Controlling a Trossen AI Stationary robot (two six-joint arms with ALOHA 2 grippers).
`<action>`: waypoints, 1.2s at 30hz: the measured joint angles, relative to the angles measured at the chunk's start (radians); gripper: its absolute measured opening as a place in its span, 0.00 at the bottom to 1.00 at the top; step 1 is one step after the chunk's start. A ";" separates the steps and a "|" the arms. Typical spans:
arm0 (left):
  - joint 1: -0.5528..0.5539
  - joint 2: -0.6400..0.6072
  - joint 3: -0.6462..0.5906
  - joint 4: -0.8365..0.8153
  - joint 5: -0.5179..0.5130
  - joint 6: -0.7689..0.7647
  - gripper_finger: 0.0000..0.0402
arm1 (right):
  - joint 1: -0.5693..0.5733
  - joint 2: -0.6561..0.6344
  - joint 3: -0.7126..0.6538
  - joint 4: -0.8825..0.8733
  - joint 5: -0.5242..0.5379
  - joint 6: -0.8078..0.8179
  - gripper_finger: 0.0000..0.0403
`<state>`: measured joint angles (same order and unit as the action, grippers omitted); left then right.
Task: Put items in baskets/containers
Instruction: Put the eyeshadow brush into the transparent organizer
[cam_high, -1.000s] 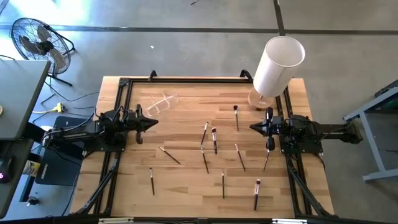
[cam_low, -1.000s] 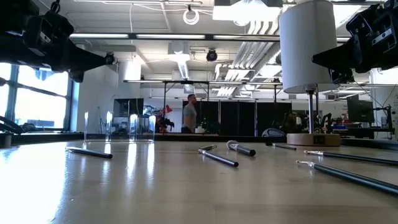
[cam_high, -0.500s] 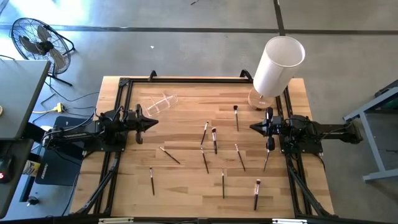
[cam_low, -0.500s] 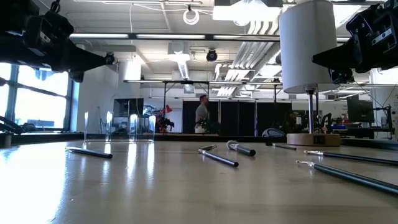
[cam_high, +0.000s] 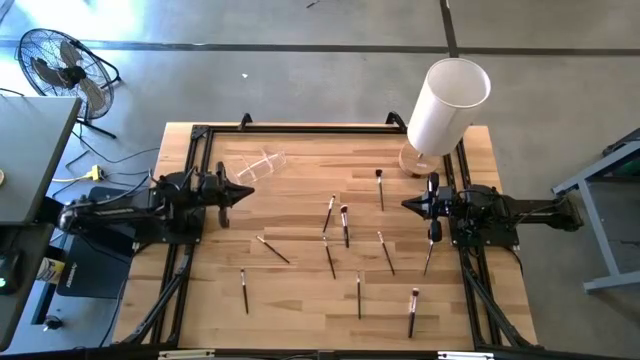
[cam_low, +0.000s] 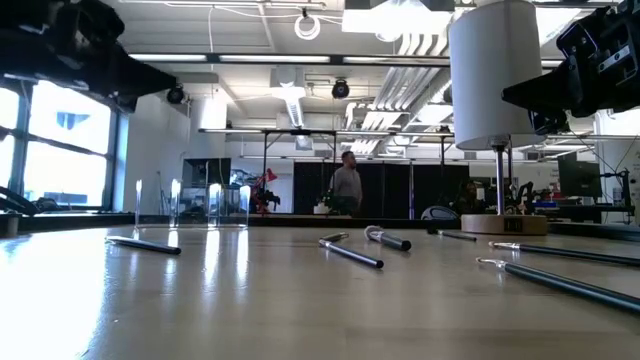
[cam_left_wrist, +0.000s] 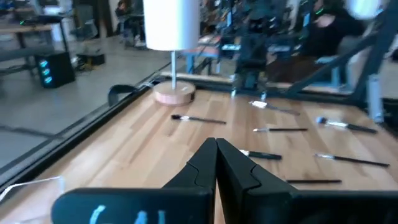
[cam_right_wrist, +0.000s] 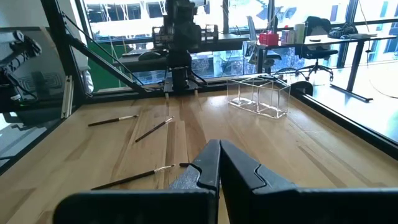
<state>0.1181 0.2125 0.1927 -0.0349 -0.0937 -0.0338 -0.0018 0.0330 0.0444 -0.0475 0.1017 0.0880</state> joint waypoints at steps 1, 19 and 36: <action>-0.018 0.040 0.026 -0.004 -0.034 0.001 0.00 | 0.000 0.000 0.000 0.000 0.000 0.000 0.01; -0.364 0.954 0.696 -0.677 -0.439 -0.831 0.00 | 0.000 0.000 0.000 0.000 0.000 0.000 0.01; -0.603 1.117 0.710 -0.979 -0.069 -1.944 0.00 | 0.000 0.000 0.000 0.000 0.000 0.000 0.01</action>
<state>-0.4847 1.3296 0.9030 -1.0144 -0.1627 -1.9774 -0.0017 0.0330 0.0444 -0.0479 0.1017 0.0883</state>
